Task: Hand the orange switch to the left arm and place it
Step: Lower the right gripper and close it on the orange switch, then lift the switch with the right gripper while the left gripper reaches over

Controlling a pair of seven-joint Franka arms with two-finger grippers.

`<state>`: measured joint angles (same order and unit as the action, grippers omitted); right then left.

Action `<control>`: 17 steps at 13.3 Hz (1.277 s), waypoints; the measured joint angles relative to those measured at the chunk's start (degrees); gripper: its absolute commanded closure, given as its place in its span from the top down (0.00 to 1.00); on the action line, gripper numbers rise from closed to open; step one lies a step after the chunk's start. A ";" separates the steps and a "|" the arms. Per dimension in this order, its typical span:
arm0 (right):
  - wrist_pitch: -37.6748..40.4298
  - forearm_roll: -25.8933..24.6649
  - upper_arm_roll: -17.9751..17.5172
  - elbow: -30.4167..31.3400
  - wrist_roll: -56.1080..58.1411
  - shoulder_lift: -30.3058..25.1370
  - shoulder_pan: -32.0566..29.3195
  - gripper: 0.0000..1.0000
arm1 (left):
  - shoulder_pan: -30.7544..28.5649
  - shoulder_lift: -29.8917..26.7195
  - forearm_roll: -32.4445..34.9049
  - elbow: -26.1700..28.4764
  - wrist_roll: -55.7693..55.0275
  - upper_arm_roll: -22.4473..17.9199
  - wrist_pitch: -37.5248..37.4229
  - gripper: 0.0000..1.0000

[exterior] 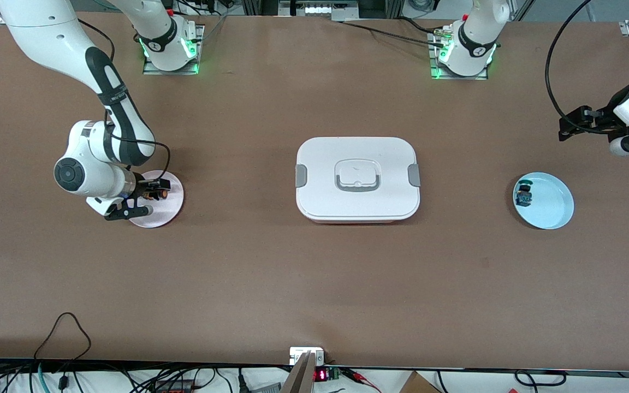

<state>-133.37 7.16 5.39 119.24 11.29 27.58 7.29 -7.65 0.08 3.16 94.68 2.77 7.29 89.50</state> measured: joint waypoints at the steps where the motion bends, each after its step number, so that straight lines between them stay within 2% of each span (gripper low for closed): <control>1: 0.02 0.06 0.02 0.00 -0.02 -0.07 -0.03 0.27 | 0.00 0.00 0.00 0.00 0.00 0.03 0.00 1.00; 3: 0.02 0.09 0.06 0.00 -0.01 -0.08 -0.17 0.17 | 0.01 -0.01 0.00 -0.10 0.00 0.09 0.06 1.00; 10: 0.59 0.09 -0.02 -2.05 0.17 -1.91 0.01 0.06 | 0.09 -0.04 0.00 -0.22 0.00 0.40 0.18 1.00; 11: 2.01 0.09 -0.03 -3.09 0.18 -2.74 0.05 0.02 | 0.09 -0.04 0.00 -0.22 0.00 0.40 0.18 1.00; 17: 15.05 0.25 -0.55 -14.00 1.30 -6.90 0.34 0.00 | 0.23 -0.05 0.00 -0.22 0.00 0.54 0.18 1.00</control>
<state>-118.32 7.41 4.84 105.23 12.59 20.68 7.63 -7.42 0.03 3.16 94.46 2.77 7.83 89.68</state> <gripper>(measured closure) 0.269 0.000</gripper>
